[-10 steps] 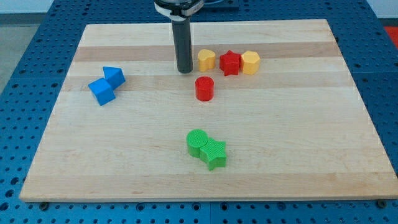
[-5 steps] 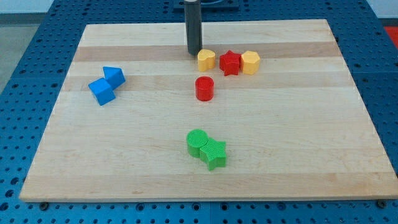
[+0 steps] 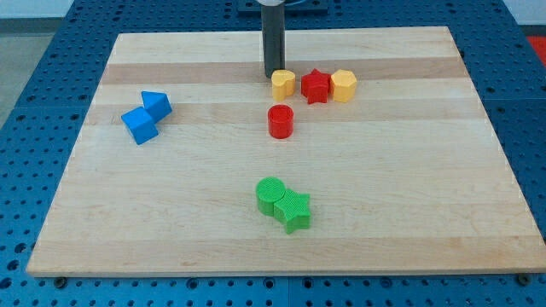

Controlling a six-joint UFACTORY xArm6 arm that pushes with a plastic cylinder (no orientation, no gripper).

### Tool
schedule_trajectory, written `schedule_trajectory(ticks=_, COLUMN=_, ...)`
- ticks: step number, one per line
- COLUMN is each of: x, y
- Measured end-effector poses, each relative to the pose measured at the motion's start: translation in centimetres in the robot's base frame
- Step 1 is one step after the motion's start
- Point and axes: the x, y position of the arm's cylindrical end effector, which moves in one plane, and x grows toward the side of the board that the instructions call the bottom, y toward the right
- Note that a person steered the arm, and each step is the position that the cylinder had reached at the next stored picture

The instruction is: Push the yellow heart close to the red star

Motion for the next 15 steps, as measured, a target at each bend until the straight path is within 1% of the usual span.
schedule_trajectory(ticks=3, x=0.8, y=-0.6)
schedule_trajectory(ticks=4, x=1.1, y=-2.6)
schedule_trajectory(ticks=5, x=2.9, y=-4.0)
schedule_trajectory(ticks=6, x=6.0, y=-4.2)
schedule_trajectory(ticks=7, x=7.1, y=-3.3)
schedule_trajectory(ticks=10, x=6.9, y=-0.2)
schedule_trajectory(ticks=15, x=5.9, y=0.1)
